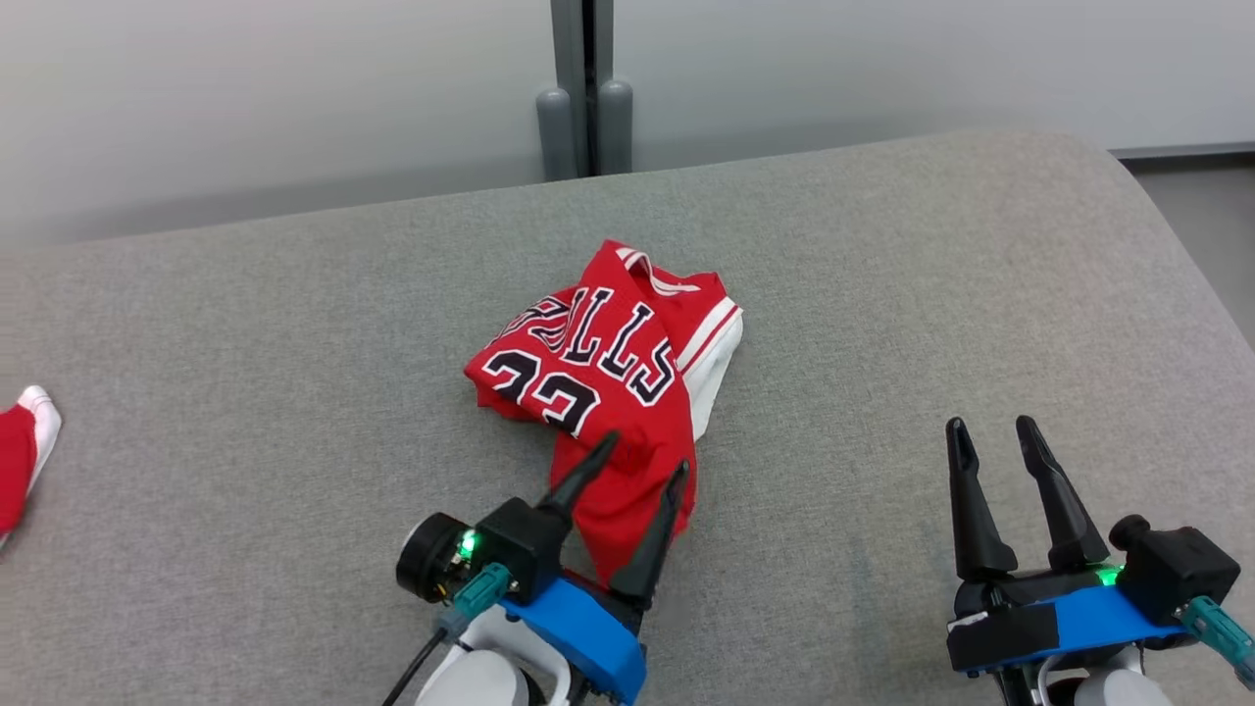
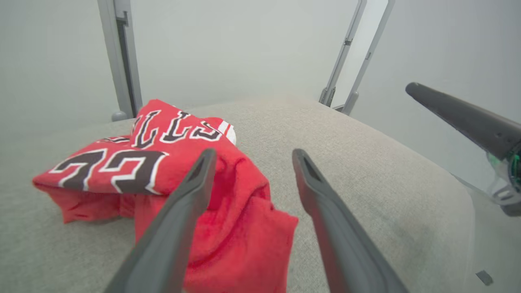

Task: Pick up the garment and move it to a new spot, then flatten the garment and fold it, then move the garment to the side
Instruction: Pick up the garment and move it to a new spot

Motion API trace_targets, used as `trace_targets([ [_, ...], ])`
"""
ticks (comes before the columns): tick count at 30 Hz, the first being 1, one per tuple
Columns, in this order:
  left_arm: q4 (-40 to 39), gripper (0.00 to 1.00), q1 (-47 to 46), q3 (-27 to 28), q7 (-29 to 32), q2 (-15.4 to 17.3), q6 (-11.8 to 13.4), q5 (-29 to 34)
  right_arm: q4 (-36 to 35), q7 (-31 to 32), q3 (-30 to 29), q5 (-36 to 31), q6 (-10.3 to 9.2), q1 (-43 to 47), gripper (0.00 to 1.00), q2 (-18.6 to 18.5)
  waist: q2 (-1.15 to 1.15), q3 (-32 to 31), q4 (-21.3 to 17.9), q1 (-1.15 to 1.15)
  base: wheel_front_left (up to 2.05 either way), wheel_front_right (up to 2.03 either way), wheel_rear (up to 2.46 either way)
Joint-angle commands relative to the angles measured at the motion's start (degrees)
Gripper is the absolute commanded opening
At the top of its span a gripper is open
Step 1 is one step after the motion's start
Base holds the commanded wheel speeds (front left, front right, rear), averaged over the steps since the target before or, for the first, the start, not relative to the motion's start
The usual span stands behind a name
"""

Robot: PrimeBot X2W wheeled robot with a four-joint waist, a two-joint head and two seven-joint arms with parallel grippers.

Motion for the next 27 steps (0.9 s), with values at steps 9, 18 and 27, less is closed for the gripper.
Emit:
trace_targets([
  [9,-6.5,1.0,1.0,7.9,-7.1,3.4,5.3,0.3,0.4,0.0,-0.6,-1.1,0.13,2.3,1.0,-0.3,0.0,-2.5,3.4,0.01,0.0,0.0,0.0],
  [18,-14.1,1.0,6.7,20.2,-7.9,6.1,8.4,2.2,0.5,0.0,-1.5,-1.7,0.13,3.1,1.0,-0.3,0.0,-3.4,6.5,0.01,0.0,0.0,0.0],
  [27,-14.3,1.0,13.8,27.5,-7.9,5.4,7.0,5.4,1.1,0.0,-2.1,-2.4,0.13,4.7,1.0,-0.3,0.0,-4.8,8.4,0.01,0.0,0.0,0.0],
])
